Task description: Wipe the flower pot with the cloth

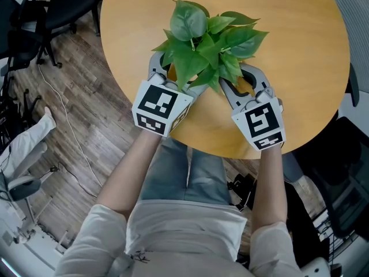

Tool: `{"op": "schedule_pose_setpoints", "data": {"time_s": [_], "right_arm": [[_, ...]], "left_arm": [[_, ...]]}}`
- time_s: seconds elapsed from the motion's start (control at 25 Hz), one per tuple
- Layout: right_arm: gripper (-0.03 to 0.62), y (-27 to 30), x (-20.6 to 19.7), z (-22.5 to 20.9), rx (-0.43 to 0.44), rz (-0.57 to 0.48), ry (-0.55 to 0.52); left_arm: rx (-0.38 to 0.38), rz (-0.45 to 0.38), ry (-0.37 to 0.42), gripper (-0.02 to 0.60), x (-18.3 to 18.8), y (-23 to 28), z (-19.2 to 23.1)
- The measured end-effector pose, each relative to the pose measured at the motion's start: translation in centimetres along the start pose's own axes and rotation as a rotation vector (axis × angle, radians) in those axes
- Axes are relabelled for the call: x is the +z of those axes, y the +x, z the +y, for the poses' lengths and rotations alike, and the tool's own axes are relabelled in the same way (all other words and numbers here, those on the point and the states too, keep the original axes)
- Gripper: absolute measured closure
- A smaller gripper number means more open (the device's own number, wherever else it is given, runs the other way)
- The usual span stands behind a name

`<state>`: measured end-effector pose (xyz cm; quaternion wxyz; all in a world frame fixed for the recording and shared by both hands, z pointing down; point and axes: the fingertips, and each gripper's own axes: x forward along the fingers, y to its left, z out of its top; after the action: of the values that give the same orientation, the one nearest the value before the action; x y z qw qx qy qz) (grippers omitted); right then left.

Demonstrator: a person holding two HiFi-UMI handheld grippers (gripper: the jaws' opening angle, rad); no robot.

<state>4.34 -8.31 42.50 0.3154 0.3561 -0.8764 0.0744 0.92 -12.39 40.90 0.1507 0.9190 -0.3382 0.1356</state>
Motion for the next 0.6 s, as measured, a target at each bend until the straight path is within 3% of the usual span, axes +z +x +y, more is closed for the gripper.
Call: {"op": "schedule_pose_setpoints", "data": {"time_s": [0.2,0.4,0.6], "right_arm": [[0.499,-0.4,-0.2,-0.3,-0.009,-0.012,0.011],[0.499,-0.3,-0.2,-0.3,-0.007,-0.02,0.019],[0.499,-0.3,-0.1,-0.2,-0.006,-0.015,0.02]], "left_arm": [[-0.14,-0.001,0.047,0.107,-0.5,-1.0,0.1],[-0.32,0.009,0.162,0.107,-0.8,-1.6,0.4],[-0.495,-0.032,0.257,0.106,0.6,-1.3,0.4]]}}
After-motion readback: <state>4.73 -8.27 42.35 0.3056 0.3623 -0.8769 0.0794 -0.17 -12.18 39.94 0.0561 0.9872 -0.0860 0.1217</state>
